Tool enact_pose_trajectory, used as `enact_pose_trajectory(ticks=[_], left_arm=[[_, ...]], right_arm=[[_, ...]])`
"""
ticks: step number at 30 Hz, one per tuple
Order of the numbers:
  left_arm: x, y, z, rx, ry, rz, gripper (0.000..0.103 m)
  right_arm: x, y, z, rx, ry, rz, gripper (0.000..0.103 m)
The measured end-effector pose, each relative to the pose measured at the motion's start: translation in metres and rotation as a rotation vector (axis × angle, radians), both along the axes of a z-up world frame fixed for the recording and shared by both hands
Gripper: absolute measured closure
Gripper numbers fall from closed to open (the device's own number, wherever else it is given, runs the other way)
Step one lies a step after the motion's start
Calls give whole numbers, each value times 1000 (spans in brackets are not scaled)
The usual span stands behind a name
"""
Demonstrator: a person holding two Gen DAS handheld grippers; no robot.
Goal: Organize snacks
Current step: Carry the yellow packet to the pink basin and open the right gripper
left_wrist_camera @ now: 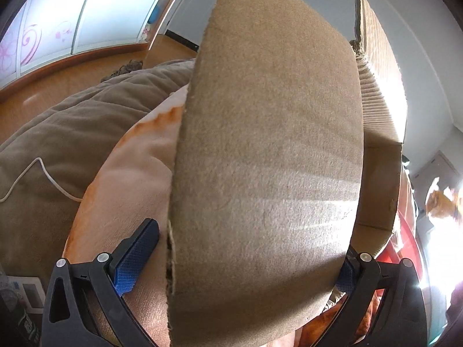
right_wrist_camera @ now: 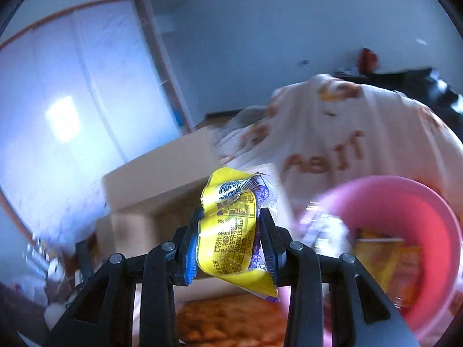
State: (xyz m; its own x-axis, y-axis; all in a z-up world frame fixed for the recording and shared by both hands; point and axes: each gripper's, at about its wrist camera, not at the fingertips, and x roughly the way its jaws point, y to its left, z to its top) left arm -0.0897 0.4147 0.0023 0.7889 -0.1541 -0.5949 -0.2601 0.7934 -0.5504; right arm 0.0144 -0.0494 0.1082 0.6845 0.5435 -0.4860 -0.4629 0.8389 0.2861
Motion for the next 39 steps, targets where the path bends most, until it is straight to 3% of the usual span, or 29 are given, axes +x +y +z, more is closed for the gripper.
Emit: enact_pose_trajectory(ticks=[5,8,12,14,16,18,20,21,22,29,35,39], left_arm=[[-1,-11,4,12,3,3,0],[2,-15,4,39,22,2,0],[5,-16,3,64,30,3,0],[6,-15,3,64,31,3,0],[6,-15,3,65,31,4,0],[7,-14,2,66,31,4,0],[8,-14,1,67,31,4,0],[7,-14,1,67,31,4,0],[8,-13,1,67,31,4,0],[8,-14,1,67,31,4,0],[8,-14,1,68,31,5,0],[7,-19,5,70,32,4,0]], right_arm=[[7,-55,-22,5,3,-185,71],[15,-71,-43,3,54,-260,71],[21,-89,-68,12,114,-322,70],[15,-95,-65,30,104,-322,70],[9,-86,-60,-17,66,-323,67],[4,-77,-58,-49,29,-344,39],[-7,-69,-52,-39,-30,-375,19],[-12,-70,-52,-30,-55,-393,11],[-18,-68,-49,-16,-89,-404,9],[-38,-23,-30,-8,-235,-273,8],[-16,53,-45,-167,-177,-66,8],[-5,87,-71,-268,-141,-19,8]])
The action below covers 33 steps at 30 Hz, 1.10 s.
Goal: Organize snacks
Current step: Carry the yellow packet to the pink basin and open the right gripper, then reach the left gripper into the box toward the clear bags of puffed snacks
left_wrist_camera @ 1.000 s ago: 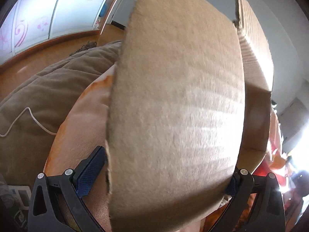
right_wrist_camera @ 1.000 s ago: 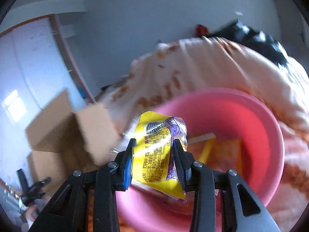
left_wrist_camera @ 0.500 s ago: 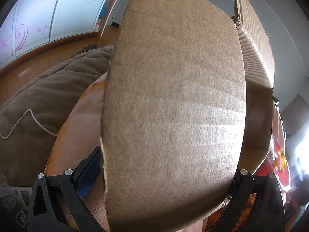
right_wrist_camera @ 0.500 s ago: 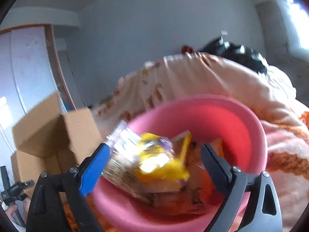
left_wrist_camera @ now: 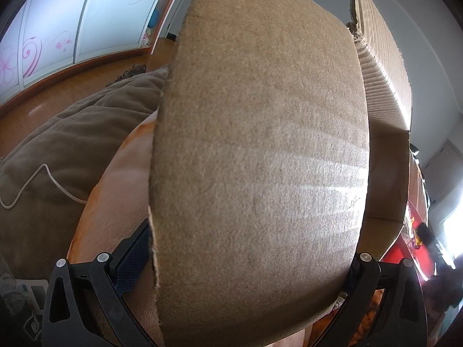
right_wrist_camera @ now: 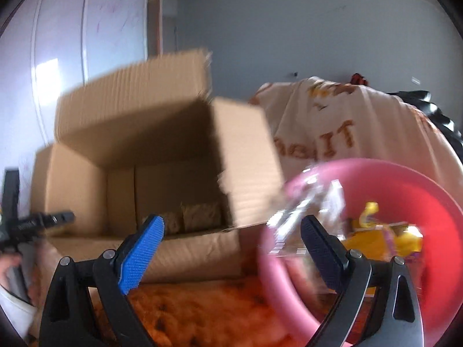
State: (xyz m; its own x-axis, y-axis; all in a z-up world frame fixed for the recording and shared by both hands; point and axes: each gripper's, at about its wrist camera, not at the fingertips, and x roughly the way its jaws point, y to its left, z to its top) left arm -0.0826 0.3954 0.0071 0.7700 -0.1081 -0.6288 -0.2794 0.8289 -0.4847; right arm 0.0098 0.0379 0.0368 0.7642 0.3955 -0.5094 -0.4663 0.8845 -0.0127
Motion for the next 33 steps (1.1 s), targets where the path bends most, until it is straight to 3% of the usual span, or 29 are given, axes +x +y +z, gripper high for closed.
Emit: enact_pose_trajectory(ticks=[3,6,8,13,15,17,19,21,24,30,33], left_arm=[[0,-2,1,7,4,-2,0],[-2,-7,5,34,7,9,0],[-8,-15,16,86,3,32,0],[-43,-58,73,270,-125,53,0],[-51,-86,96,336,-174,24,0],[-51,-107,108,391,-180,2,0],[-44,-119,116,432,-173,0,0],[-37,-126,123,418,-144,-49,0],[-35,-124,131,361,-149,-71,0],[-18,-134,143,322,-122,-90,0],[-18,-155,158,339,-120,-131,0]], right_arm=[[6,15,-21,-76,15,9,8],[7,11,-25,-81,0,7,8],[9,5,-25,-73,24,15,8],[6,0,-29,-54,44,24,6],[1,19,-39,-199,29,38,5],[-15,48,-57,-413,-52,80,5],[-28,61,-67,-459,-60,159,6],[-34,64,-69,-495,-91,162,6],[-34,44,-55,-395,-102,130,6],[-23,-30,-1,71,-101,7,5],[-4,-37,7,128,-82,-62,5]])
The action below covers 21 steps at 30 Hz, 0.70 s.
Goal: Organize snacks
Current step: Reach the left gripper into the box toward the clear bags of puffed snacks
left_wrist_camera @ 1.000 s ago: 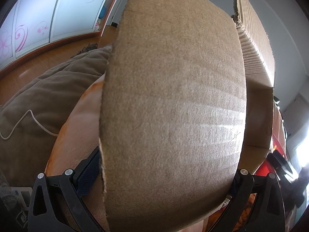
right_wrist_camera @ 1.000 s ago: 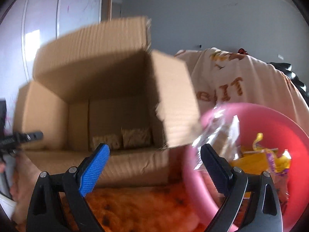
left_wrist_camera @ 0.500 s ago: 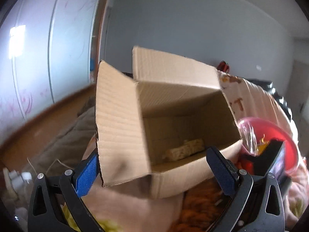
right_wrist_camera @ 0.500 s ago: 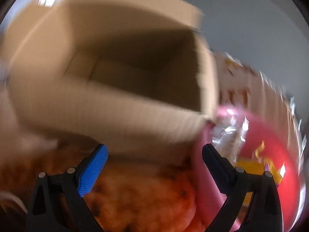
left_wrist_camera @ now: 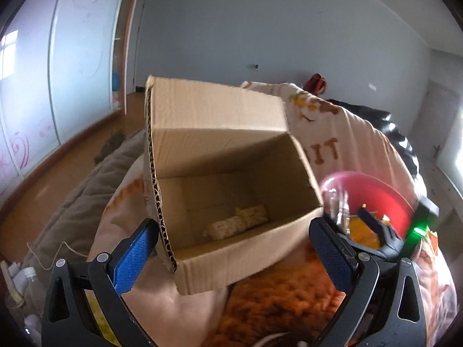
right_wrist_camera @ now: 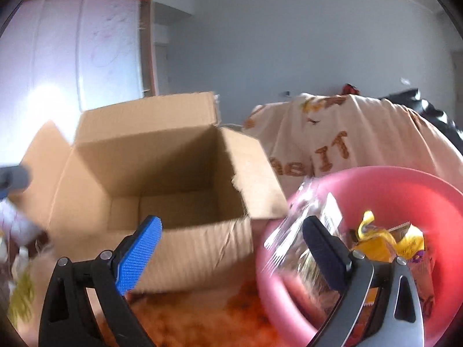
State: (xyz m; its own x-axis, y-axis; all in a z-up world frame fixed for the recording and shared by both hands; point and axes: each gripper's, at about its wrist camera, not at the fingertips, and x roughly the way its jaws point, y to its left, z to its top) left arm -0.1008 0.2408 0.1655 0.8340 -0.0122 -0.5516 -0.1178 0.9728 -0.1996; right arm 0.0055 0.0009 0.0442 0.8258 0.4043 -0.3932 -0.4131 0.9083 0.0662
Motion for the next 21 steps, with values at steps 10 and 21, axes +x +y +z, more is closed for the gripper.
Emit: enact_pose_trajectory(ticks=[10,21], left_arm=[[-5,-54,43,75,-55,-129,0],[122,-25,-28,-27,369,-99,0]], right_arm=[[30,14,-10,-31,90,-4,5],[48,36,-28,-155,113,25,5]])
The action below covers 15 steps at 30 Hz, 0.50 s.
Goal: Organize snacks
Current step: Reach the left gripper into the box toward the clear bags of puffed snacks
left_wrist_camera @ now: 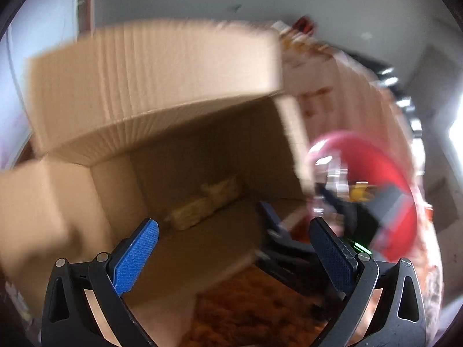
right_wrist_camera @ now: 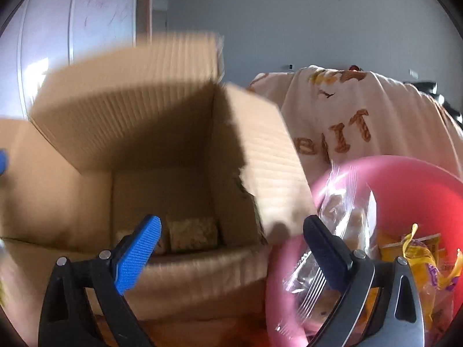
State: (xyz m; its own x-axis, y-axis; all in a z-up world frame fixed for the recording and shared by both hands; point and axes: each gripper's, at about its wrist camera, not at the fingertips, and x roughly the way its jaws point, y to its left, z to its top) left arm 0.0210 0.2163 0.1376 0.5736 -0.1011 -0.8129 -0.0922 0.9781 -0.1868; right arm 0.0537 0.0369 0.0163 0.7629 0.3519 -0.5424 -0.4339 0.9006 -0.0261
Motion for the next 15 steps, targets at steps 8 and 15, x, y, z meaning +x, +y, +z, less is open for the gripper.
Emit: enact_pose_trajectory(ticks=[8,15], left_arm=[[53,6,-74,14,203,81,0],[88,26,-127,-169,396,169,1]], right_arm=[[-19,-8,-3,-15,6,12,5],[-21,-6,-2,-18,-8,13,5]])
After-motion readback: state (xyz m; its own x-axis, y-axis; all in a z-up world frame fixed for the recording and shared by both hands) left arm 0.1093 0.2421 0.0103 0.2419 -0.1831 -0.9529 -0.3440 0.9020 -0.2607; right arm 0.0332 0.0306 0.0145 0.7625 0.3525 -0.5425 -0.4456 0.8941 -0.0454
